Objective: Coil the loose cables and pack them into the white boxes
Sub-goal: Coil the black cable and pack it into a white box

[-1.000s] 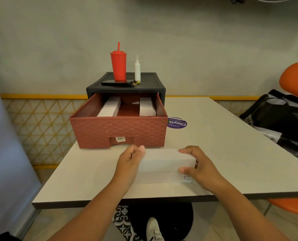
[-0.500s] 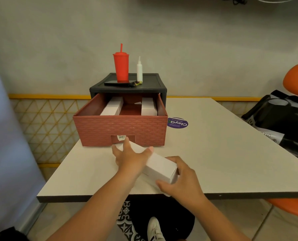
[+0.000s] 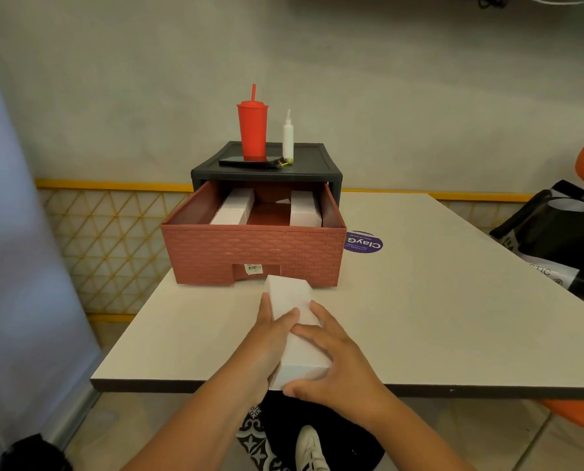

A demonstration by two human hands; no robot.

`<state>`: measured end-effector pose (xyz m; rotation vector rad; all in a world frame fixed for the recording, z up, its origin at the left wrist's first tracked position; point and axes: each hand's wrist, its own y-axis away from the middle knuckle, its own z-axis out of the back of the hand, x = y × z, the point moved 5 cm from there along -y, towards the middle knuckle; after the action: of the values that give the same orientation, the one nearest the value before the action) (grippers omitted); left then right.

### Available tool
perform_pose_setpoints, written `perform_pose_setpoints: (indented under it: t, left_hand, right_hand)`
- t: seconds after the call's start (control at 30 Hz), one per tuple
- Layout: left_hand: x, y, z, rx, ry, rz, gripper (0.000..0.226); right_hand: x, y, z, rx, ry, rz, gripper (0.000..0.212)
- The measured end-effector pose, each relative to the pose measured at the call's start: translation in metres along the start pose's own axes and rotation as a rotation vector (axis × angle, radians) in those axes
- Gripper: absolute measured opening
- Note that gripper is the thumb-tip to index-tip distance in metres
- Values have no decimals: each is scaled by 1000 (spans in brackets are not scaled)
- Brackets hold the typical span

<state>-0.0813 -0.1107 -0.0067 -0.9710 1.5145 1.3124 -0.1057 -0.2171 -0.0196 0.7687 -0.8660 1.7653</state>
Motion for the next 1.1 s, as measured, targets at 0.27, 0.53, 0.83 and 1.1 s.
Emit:
perform_pose_setpoints:
  t: [0.27, 0.53, 0.83, 1.1]
  left_hand:
    - [-68, 18, 3, 189, -9, -232, 87]
    - [-155, -30, 22, 112, 127, -201, 43]
    - [-177, -123, 26, -36, -28, 76, 16]
    - [-153, -192, 23, -12, -204, 200, 11]
  right_hand:
    - [59, -19, 44, -130, -168, 279, 55]
    - [57, -105, 126, -464, -413, -51, 22]
    - [3, -183, 141, -328, 3, -502, 27]
    - [-28, -201, 135, -266, 78, -496, 32]
